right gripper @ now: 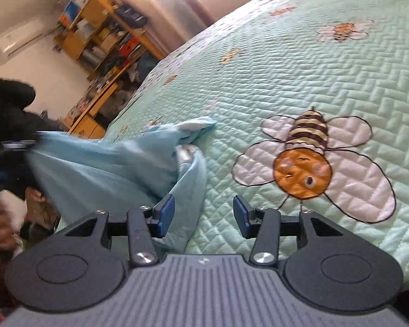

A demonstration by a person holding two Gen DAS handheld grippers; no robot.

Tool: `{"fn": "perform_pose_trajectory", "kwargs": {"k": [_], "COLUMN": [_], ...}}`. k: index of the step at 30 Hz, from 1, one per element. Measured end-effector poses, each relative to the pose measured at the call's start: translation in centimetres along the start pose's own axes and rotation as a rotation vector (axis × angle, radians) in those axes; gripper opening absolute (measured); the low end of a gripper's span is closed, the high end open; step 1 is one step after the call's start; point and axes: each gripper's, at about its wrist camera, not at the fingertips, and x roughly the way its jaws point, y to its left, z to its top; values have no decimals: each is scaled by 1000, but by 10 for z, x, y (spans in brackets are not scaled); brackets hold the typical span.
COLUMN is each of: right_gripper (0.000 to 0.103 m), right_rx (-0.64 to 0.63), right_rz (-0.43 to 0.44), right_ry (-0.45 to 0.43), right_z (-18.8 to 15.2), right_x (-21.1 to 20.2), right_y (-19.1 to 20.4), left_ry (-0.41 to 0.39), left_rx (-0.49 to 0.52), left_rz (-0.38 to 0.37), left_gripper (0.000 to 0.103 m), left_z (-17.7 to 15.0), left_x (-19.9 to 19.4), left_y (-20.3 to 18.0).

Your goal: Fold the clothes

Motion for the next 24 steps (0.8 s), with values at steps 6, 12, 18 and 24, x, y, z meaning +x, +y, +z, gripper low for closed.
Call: {"fn": "perform_pose_trajectory", "kwargs": {"k": [6, 12, 18, 24], "right_gripper": [54, 61, 73, 47], "right_rx": [-17, -166, -244, -304], "right_rz": [6, -52, -34, -29], "right_ry": [48, 34, 28, 144], "right_z": [3, 20, 47, 48], "right_x": [23, 54, 99, 171], "right_y": [11, 45, 76, 102], "left_ry": [-86, 122, 203, 242], "left_rx": [-22, -37, -43, -101], "left_rz": [147, 92, 62, 81], "left_gripper": [0, 13, 32, 48], "left_z": [12, -35, -51, -57], "left_x": [-67, -35, -10, -12], "left_y": [37, 36, 36, 58]}}
